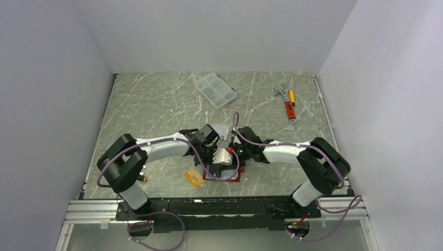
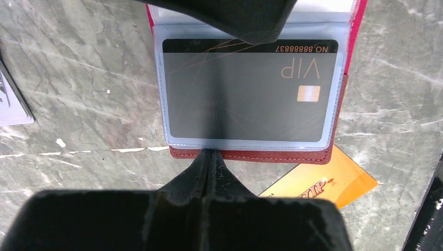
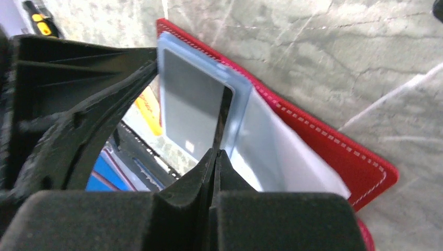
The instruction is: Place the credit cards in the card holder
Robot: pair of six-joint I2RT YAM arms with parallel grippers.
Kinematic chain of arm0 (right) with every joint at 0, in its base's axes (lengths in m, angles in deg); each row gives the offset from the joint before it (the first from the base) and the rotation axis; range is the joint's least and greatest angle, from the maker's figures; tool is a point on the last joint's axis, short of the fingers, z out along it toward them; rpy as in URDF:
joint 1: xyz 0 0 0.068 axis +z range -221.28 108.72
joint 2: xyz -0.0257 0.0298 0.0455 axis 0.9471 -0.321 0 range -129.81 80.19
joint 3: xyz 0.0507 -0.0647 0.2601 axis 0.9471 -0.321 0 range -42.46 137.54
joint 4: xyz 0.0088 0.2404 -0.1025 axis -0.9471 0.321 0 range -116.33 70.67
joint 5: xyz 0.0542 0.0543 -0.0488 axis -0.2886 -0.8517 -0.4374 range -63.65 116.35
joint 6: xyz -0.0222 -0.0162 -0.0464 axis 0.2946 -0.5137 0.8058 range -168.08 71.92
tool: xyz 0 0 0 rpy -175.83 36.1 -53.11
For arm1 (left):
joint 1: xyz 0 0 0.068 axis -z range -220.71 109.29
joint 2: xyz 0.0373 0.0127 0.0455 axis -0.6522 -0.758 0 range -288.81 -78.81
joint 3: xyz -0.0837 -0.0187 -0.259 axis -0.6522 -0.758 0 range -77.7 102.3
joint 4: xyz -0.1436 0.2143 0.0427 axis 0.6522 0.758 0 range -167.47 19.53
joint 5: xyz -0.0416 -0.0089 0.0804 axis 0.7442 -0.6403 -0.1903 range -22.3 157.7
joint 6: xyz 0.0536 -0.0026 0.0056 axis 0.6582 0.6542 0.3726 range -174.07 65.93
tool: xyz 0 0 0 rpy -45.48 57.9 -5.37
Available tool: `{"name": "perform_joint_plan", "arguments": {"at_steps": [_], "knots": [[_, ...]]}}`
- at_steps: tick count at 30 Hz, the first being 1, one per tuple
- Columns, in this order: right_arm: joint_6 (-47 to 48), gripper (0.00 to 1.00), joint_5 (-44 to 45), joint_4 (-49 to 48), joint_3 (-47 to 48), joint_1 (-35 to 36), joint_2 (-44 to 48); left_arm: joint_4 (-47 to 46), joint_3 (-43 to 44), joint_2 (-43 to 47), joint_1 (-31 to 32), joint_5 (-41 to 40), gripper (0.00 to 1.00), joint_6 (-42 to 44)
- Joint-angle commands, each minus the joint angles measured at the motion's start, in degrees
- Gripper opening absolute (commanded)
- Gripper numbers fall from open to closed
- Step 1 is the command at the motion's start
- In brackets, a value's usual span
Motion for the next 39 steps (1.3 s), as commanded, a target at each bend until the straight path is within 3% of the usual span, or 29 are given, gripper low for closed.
{"name": "perform_joint_plan", "arguments": {"at_steps": [1,4,11,14,17,28,39], "knots": [[2.18,0.10,0.25,4.38,1.57,-1.24,6.94,-0.46,-1.62,-0.75,0.75,0.96,0.00,-0.58],[3.89,0.29,3.54,10.81,1.62,-3.22,12.74,0.67,-0.82,0.64,0.34,1.20,0.00,-1.18],[6.40,0.52,15.92,30.23,0.67,-4.84,28.53,4.26,1.90,4.61,-3.13,6.07,0.00,-3.81],[3.57,0.63,14.16,30.20,-4.73,-4.88,34.82,5.33,2.27,5.41,-5.00,8.59,0.00,-4.83],[0.80,0.71,9.46,23.23,-12.06,-4.90,39.17,4.86,1.71,5.45,-5.67,10.13,0.00,-5.69],[-3.05,0.70,3.87,-2.47,-19.48,-4.83,26.69,-0.47,-2.60,1.25,-3.85,4.54,0.00,-3.66],[-5.61,0.61,-0.80,-15.16,-19.97,-4.89,20.79,-0.99,-1.75,-1.73,-1.00,3.09,0.00,-3.25]]}}
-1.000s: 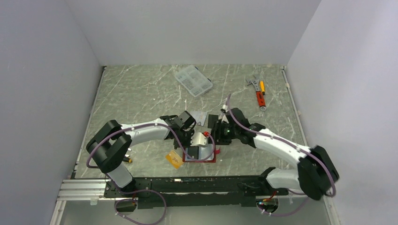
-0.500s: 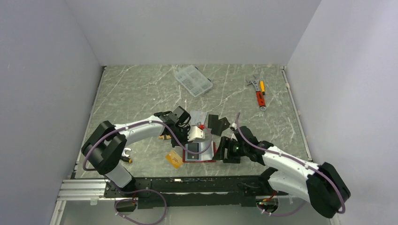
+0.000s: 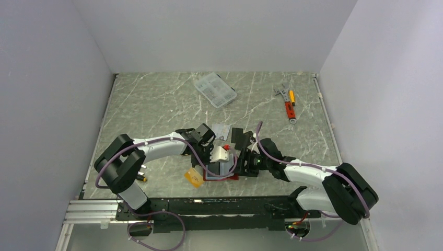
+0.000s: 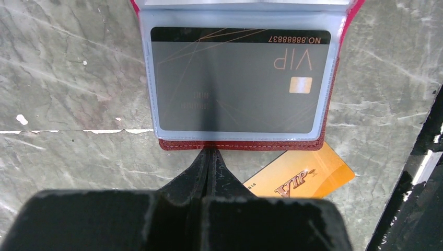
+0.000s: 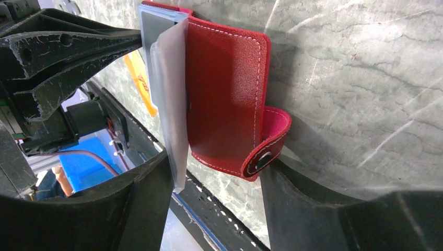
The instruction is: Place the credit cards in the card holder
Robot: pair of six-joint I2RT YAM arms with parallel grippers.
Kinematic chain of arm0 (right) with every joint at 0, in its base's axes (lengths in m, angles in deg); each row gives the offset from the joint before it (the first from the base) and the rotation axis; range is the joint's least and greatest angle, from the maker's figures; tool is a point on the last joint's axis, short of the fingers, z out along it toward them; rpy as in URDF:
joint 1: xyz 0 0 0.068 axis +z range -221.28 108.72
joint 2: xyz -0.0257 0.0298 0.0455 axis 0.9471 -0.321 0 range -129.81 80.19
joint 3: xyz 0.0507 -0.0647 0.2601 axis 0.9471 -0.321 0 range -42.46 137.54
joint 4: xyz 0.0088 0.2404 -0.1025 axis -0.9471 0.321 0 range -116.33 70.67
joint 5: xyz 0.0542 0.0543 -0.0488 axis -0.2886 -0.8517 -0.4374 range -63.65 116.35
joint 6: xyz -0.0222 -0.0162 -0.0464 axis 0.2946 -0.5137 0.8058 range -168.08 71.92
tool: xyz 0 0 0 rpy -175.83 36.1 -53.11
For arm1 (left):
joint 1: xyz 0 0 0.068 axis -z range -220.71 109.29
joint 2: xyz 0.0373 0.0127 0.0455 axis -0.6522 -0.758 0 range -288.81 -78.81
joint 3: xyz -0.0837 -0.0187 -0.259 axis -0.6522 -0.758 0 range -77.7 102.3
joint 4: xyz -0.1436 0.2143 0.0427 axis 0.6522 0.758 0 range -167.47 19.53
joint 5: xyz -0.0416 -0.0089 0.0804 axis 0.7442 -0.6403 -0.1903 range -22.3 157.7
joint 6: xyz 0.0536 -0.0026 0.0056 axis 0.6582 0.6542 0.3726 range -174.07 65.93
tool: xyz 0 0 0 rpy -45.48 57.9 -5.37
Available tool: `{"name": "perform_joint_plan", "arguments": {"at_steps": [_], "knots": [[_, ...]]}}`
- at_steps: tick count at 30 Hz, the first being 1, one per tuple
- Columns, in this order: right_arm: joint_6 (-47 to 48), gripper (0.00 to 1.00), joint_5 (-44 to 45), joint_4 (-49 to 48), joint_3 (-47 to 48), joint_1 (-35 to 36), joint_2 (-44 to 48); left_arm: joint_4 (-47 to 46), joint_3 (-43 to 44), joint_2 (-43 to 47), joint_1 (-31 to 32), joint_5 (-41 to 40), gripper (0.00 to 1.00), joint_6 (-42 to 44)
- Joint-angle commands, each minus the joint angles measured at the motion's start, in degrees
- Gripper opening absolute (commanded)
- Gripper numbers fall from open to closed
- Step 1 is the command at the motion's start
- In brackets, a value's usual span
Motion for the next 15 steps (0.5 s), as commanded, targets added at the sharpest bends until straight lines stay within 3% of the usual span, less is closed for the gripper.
{"name": "perform_joint_plan", "arguments": {"at_steps": [1,6,15], "knots": [[-1.26,0.59,-1.75,-7.98,-0.24,0.08,-0.72,-1.86,0.06,-2.98,1.44,0.54,0.00,1.31],[-2.06,0.54,-2.66,-11.52,-0.81,0.10,0.35,-1.73,-0.13,-2.48,1.73,0.97,0.00,1.11],[-3.21,0.55,-5.83,-17.97,-1.67,0.10,-2.80,-1.72,-0.05,-1.79,1.94,1.61,0.00,1.01]]}}
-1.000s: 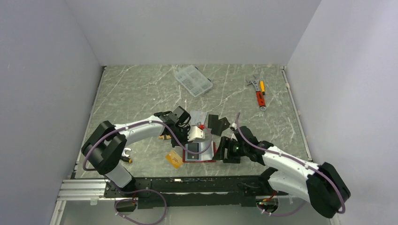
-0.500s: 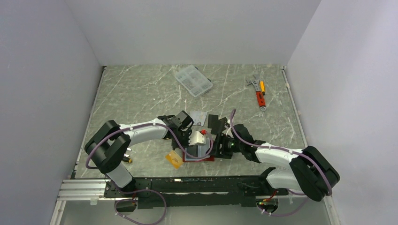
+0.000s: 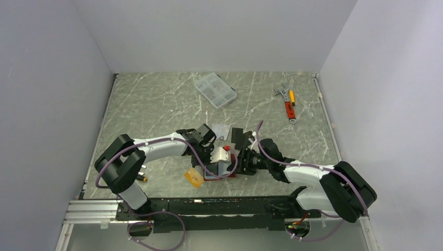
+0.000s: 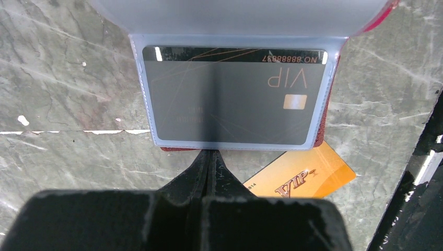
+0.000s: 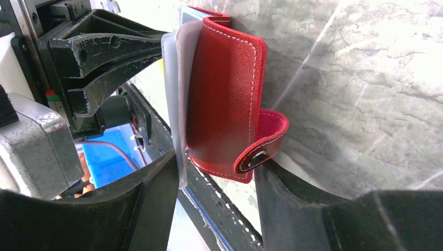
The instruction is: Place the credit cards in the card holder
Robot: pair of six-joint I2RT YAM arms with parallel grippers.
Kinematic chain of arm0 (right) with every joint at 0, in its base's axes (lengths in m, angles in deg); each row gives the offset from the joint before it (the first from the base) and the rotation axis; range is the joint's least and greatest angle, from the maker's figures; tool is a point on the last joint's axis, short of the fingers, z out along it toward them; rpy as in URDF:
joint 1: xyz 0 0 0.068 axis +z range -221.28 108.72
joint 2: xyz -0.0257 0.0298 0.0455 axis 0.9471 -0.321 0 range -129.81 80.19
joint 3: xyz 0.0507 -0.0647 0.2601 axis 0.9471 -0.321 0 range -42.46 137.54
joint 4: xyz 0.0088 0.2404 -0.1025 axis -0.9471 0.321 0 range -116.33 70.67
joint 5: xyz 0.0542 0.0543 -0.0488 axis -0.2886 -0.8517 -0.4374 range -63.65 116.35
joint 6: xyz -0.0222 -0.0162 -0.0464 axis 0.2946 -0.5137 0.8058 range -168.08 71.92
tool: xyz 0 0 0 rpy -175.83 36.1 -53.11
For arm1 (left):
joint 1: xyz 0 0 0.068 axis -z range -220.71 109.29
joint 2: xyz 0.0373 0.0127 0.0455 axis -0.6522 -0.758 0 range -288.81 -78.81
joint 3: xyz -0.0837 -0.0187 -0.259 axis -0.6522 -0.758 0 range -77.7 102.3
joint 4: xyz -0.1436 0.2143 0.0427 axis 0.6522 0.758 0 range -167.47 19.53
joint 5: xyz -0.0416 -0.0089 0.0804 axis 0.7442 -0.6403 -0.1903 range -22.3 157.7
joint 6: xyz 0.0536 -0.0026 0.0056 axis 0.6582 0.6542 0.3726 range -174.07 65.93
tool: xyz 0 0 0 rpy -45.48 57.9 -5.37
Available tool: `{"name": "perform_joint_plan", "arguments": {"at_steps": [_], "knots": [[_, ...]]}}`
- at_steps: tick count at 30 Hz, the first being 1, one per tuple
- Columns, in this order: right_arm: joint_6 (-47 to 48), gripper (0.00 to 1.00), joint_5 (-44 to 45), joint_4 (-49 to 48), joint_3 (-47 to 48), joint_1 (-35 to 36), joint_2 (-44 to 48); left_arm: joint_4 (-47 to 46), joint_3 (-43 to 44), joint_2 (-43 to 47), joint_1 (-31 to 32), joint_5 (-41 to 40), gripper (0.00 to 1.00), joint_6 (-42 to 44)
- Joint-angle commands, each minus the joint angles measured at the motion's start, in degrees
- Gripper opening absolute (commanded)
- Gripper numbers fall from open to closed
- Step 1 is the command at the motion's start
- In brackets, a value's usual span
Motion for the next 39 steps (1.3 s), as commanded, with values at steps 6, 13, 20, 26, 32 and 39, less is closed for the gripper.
{"name": "perform_joint_plan", "arguments": {"at_steps": [6,13,20,26,32,39], "knots": [[2.55,0.59,-1.24,-0.30,2.29,0.12,1.93,-1.99,-0.88,-1.08,1.10,3.35,0.00,0.87],[7.39,0.61,4.07,8.42,3.78,0.04,3.78,-1.82,-0.39,-0.06,1.09,3.78,0.00,0.41],[7.91,0.59,4.05,4.48,4.13,0.18,-0.02,-0.63,1.12,0.56,1.16,5.14,0.00,0.01],[6.84,0.56,-2.13,-3.18,3.77,0.18,-1.20,-0.47,1.49,-0.88,1.12,5.65,0.00,-0.08],[5.18,0.57,-5.07,-8.10,1.93,0.13,-1.35,-0.28,1.59,-0.70,1.14,5.60,0.00,0.13],[5.84,0.56,-4.25,-4.39,0.69,-0.75,2.02,-0.95,0.36,-0.33,1.14,4.97,0.00,0.53]]}}
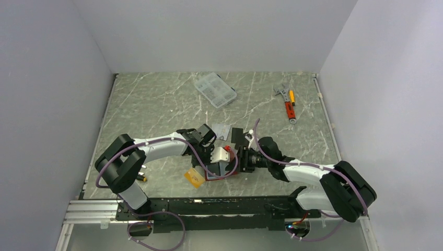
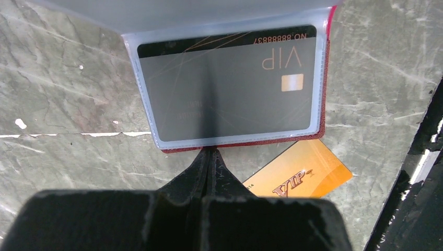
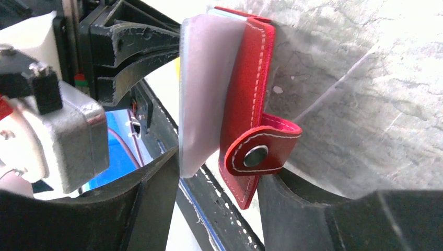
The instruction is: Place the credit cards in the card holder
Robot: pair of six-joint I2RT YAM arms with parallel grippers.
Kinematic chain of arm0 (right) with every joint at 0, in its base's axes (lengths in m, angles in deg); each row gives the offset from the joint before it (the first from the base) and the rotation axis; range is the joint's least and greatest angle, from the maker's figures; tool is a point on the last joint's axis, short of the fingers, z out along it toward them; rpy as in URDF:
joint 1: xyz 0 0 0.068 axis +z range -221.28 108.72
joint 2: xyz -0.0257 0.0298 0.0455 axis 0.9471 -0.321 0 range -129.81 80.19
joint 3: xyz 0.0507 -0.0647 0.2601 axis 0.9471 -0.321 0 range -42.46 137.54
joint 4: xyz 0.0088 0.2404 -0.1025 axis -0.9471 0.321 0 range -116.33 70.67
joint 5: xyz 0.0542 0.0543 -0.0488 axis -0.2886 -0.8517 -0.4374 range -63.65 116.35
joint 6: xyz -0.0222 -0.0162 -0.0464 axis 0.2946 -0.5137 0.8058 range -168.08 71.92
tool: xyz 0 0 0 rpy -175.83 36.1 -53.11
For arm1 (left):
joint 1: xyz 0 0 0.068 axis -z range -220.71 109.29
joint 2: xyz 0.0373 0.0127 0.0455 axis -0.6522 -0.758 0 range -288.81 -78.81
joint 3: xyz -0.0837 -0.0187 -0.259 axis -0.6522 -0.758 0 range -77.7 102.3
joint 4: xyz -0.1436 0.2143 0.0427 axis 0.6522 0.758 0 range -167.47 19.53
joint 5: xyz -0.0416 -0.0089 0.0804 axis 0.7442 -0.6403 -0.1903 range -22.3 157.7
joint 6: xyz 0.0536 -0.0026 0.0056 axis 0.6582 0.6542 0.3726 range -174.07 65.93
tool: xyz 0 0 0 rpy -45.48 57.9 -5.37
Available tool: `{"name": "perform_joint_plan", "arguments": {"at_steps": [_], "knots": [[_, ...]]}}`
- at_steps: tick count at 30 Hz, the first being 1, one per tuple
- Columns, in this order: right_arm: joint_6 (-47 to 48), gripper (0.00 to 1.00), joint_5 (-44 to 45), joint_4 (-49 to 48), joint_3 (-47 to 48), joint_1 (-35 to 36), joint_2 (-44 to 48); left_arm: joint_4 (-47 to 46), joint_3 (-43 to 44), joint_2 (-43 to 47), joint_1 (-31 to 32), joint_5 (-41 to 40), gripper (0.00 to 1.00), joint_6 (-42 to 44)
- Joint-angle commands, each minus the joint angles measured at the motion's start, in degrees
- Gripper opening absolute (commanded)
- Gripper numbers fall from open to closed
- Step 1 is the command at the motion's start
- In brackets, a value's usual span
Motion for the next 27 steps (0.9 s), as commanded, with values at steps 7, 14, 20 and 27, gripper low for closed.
{"name": "perform_joint_plan", "arguments": {"at_steps": [7,14,20,27], "knots": [[-0.73,0.54,0.18,-1.83,-3.92,-2.91,7.40,-1.32,0.56,-0.89,1.09,4.36,0.00,0.73],[-1.18,0.55,-0.79,-3.97,-2.35,-2.62,2.91,-0.96,0.65,-0.60,1.12,4.30,0.00,0.73],[-1.47,0.59,0.07,-3.55,-2.53,-2.52,5.56,-0.88,0.39,-0.42,1.07,3.83,0.00,1.17],[-2.38,0.59,0.52,-3.90,-2.78,-1.81,7.82,-0.43,1.00,-0.82,1.07,3.94,0.00,0.82]]}}
